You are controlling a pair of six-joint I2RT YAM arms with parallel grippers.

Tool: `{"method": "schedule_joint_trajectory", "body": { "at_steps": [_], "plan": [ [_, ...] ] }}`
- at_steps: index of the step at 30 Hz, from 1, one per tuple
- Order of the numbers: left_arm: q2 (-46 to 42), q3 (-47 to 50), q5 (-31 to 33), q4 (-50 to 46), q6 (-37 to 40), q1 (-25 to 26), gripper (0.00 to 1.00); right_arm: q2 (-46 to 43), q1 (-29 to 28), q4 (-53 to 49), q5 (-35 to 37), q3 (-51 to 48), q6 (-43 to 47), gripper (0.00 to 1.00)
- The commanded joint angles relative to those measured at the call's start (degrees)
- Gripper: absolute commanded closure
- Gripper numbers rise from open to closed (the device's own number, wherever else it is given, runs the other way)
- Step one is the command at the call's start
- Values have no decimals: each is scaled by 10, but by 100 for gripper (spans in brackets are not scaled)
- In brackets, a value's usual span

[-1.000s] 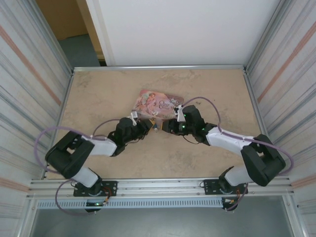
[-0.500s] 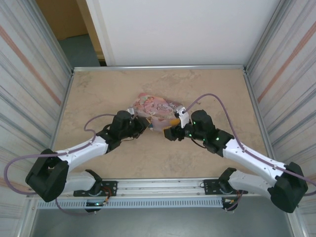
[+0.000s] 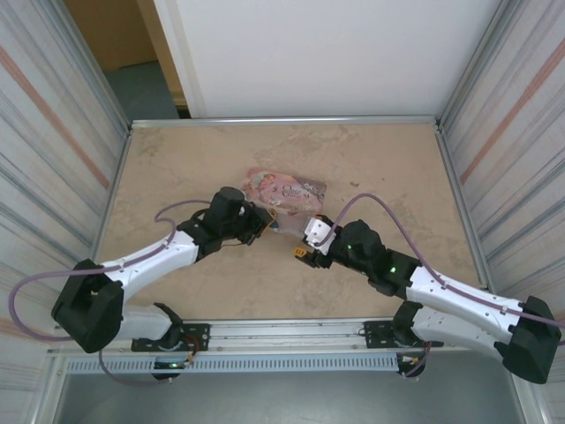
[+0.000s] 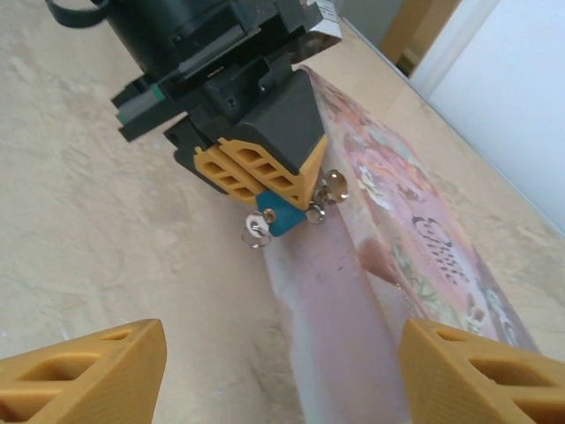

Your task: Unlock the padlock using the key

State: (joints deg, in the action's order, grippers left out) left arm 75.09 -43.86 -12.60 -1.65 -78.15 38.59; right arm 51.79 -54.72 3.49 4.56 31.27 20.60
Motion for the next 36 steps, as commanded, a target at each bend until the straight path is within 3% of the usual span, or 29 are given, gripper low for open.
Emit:
{"method": "schedule_joint_trajectory", "body": {
  "at_steps": [1,5,16,36],
  "plan": [
    [6,-41,-11,-30,-24,7,100,18,-17,5,57,10,60,36],
    [18,-71,-5,-83,-32,14,100,45,-38,17,86,22,84,43],
    [32,-71,-13,-84,-64,19,100,135,-60,86,114,40,111,64],
    [37,-66,-22,-72,-71,20,100,212,-69,113,97,60,110,70]
  ]
}}
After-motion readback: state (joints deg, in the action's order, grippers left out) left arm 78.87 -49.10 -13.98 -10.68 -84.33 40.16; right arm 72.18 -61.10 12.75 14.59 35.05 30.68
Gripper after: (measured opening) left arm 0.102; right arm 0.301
